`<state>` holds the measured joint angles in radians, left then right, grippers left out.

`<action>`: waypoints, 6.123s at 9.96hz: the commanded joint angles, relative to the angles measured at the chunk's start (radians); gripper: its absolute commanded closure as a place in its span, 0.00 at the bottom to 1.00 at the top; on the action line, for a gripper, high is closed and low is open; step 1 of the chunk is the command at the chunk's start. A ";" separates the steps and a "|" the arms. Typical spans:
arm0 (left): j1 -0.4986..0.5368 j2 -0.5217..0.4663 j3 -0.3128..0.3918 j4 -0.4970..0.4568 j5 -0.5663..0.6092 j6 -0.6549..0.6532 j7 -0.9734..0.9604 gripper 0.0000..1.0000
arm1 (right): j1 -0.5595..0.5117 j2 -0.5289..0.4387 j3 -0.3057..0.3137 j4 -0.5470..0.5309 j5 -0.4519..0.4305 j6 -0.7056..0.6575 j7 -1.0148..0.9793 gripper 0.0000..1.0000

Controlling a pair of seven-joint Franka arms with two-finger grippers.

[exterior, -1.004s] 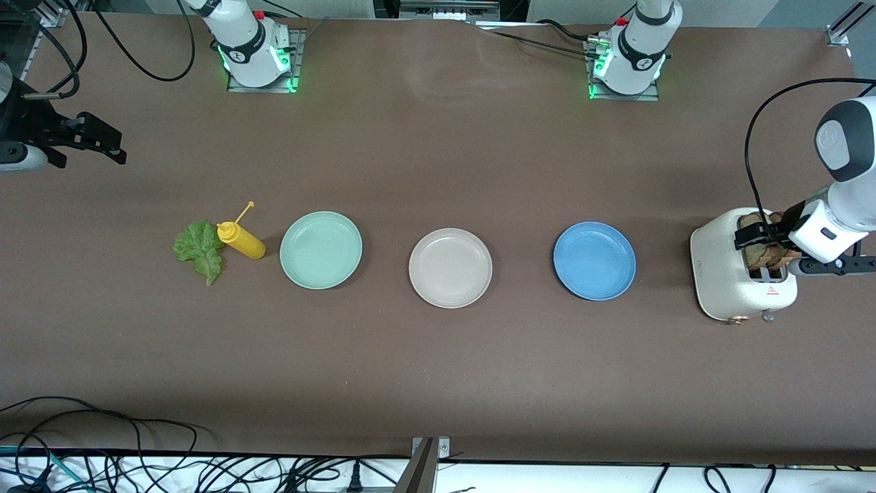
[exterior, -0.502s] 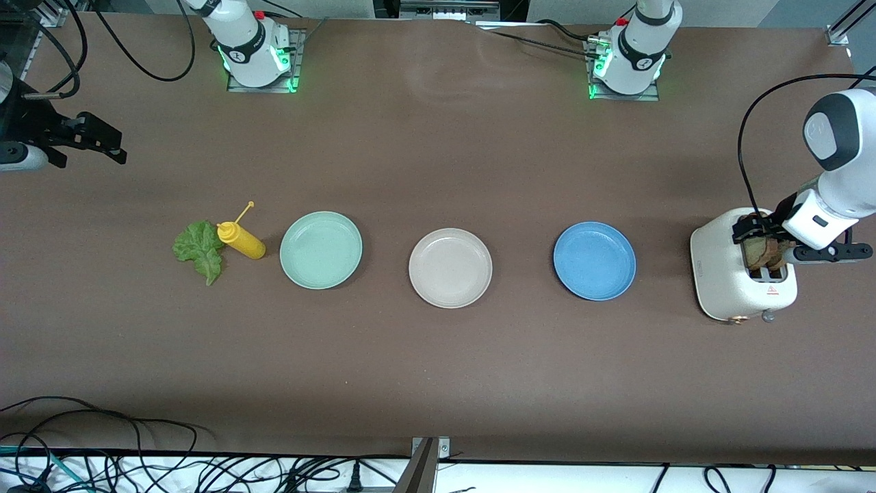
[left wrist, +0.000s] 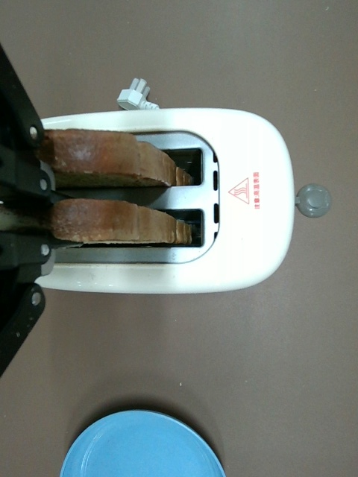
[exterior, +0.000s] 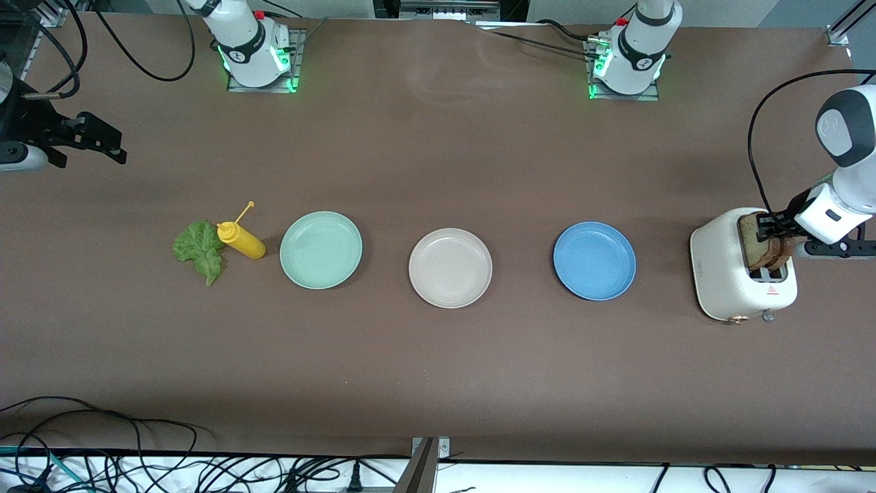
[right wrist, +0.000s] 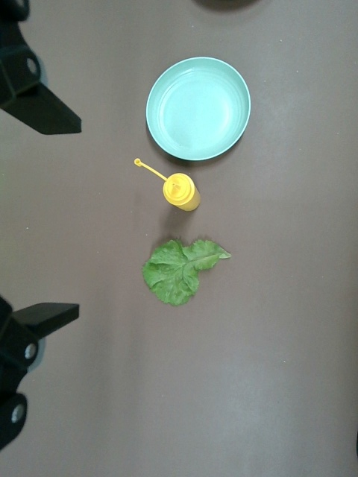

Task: Make sandwich on beige plate with both arms
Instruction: 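Close the left gripper on the bread slice and lift it out, then carry the bread slice with the left gripper over the beige plate, then lower the bread onto the beige plate and open the left gripper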

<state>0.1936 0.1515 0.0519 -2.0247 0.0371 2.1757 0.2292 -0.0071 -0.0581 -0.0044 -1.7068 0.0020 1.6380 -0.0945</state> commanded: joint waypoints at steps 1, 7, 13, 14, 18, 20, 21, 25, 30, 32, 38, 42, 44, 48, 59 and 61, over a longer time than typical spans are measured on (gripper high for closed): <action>0.010 -0.024 -0.014 0.036 0.030 -0.037 0.038 1.00 | 0.001 -0.006 0.003 0.006 -0.011 -0.014 0.009 0.00; -0.032 -0.013 -0.020 0.305 0.014 -0.396 0.189 1.00 | 0.001 -0.006 0.003 0.006 -0.011 -0.014 0.007 0.00; -0.131 0.092 -0.018 0.320 -0.450 -0.623 0.185 1.00 | 0.001 -0.006 0.003 0.007 -0.011 -0.014 0.007 0.00; -0.161 0.114 -0.018 0.320 -0.501 -0.623 0.188 1.00 | 0.001 -0.006 0.003 0.006 -0.011 -0.014 0.007 0.00; -0.321 0.189 -0.020 0.322 -0.758 -0.568 0.077 1.00 | 0.001 -0.006 0.003 0.006 -0.011 -0.014 0.007 0.00; -0.396 0.229 -0.021 0.322 -0.821 -0.446 0.039 1.00 | 0.001 -0.006 0.003 0.006 -0.011 -0.014 0.009 0.00; -0.445 0.238 -0.021 0.320 -0.868 -0.383 0.007 1.00 | 0.001 -0.006 0.003 0.006 -0.011 -0.014 0.007 0.00; -0.586 0.324 -0.021 0.320 -0.977 -0.144 -0.094 1.00 | 0.001 -0.006 0.003 0.006 -0.011 -0.014 0.009 0.00; -0.710 0.407 -0.021 0.322 -1.104 0.099 -0.148 1.00 | -0.001 -0.002 -0.002 0.007 -0.005 -0.009 0.027 0.00; -0.744 0.430 -0.021 0.322 -1.143 0.176 -0.146 1.00 | -0.001 -0.002 -0.002 0.009 0.000 -0.012 0.029 0.00; -0.773 0.465 -0.021 0.322 -1.148 0.227 -0.149 1.00 | -0.002 0.003 -0.002 0.009 -0.002 -0.012 0.029 0.00; -0.789 0.484 -0.021 0.323 -1.142 0.271 -0.149 1.00 | -0.002 0.037 0.001 0.024 -0.019 -0.013 0.009 0.00; -0.780 0.485 -0.017 0.323 -1.132 0.271 -0.136 0.59 | 0.001 0.038 0.003 0.021 -0.017 -0.014 0.024 0.00; -0.773 0.493 -0.009 0.323 -1.129 0.271 -0.134 0.00 | 0.012 0.052 0.004 0.019 -0.017 -0.014 0.019 0.00; -0.640 0.393 0.012 0.307 -0.731 0.172 -0.263 0.00 | -0.001 0.181 -0.003 0.107 -0.017 -0.030 0.015 0.00; -0.591 0.358 0.029 0.319 -0.544 0.029 -0.295 0.00 | 0.002 0.181 -0.002 0.107 -0.031 -0.032 0.012 0.00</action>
<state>-0.4278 0.5550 0.0750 -1.7035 -0.6188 2.2939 -0.0339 -0.0070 0.1160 -0.0091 -1.6228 -0.0089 1.6239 -0.0806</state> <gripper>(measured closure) 0.000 0.000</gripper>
